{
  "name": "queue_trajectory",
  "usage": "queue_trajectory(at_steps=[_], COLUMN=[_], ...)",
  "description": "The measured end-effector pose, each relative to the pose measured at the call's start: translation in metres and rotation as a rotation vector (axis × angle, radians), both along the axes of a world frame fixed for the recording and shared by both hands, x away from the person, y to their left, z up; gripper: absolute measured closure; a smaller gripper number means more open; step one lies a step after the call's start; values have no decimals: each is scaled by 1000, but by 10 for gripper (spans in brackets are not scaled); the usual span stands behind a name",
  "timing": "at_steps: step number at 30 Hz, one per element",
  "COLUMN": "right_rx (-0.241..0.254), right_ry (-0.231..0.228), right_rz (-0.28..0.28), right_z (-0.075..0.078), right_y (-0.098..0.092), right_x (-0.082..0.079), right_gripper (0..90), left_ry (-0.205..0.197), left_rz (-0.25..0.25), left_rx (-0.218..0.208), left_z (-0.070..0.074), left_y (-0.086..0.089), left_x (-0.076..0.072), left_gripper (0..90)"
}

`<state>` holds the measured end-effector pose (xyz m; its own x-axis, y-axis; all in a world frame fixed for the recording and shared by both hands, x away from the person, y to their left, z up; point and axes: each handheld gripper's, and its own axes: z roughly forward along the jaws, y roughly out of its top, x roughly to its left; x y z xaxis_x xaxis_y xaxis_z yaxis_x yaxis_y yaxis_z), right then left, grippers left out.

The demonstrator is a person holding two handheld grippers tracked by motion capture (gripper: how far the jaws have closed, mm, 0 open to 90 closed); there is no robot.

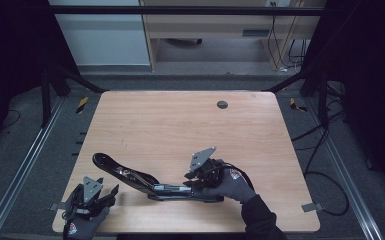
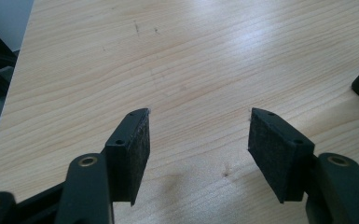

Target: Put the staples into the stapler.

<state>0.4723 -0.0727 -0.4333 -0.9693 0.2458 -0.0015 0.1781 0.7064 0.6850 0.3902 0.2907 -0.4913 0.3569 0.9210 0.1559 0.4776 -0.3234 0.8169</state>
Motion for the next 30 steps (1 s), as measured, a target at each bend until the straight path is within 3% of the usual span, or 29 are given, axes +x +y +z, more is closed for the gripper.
queue_trajectory(at_steps=[6,7,12,15,16,17,23,24,25,30], right_rx=[46,43,71,100,100,127,183,183,193,208], right_ry=[-22,-25,-31,-47,-47,-56,-70,-70,-67,-84], right_rz=[-89,-133,-193,-286,-286,-348,-519,-519,-560,-650], right_z=[3,1,-2,-1,-1,-1,-7,-7,-11,-22], right_y=[-10,-13,-22,-34,-34,-40,-65,-65,-72,-87], right_x=[-2,-3,-6,-8,-8,-9,-13,-13,-15,-26], right_gripper=[688,678,648,607,607,595,556,556,539,523], left_ry=[-5,-7,-13,-13,-13,-14,-29,-29,-32,-52], left_rz=[-2,-5,-15,-22,-22,-28,-47,-47,-47,-61], left_rx=[-19,-20,-26,-46,-46,-63,-102,-102,-108,-135], left_z=[1,1,2,4,4,5,10,10,11,18], left_y=[0,0,0,1,1,2,5,5,4,5], left_x=[0,-1,-1,-1,-1,-2,-3,-3,-4,-6], left_gripper=[384,383,381,379,379,378,372,371,370,357])
